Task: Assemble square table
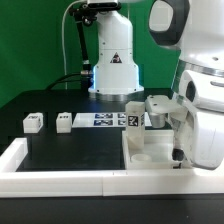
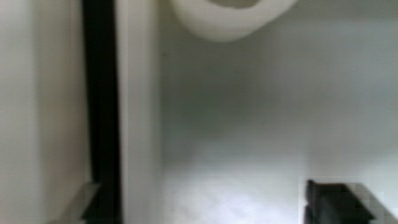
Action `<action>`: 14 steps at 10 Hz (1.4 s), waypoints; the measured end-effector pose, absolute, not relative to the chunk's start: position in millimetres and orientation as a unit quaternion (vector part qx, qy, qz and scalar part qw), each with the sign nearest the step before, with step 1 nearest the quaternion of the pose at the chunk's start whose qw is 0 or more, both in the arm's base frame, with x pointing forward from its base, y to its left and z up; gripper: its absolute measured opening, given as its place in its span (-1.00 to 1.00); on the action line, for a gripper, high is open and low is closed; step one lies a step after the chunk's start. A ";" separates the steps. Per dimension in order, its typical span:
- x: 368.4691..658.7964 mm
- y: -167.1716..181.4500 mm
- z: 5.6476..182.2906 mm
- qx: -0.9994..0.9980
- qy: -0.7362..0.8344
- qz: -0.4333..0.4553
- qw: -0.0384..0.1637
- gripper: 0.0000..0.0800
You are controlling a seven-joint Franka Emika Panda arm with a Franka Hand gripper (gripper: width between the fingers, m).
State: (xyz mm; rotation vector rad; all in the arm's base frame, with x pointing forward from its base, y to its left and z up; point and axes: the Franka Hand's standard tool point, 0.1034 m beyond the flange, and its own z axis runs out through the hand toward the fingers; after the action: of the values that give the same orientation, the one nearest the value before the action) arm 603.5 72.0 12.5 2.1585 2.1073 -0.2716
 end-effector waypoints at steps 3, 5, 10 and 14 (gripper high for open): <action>598.1 71.6 12.0 0.711 0.694 -0.099 0.051 0.60; 598.4 72.0 13.9 0.713 0.692 -0.098 0.052 0.62; 605.4 70.0 83.7 0.760 0.643 -0.051 0.076 0.62; 558.2 48.1 83.4 0.880 0.458 -0.107 0.060 0.62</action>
Offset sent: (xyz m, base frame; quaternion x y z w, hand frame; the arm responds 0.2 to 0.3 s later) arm 0.0000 0.0000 0.0000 0.0000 0.0000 0.0000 1.0000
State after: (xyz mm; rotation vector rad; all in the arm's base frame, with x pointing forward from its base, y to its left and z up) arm 558.2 48.1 83.4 2.6642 1.3862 -0.3227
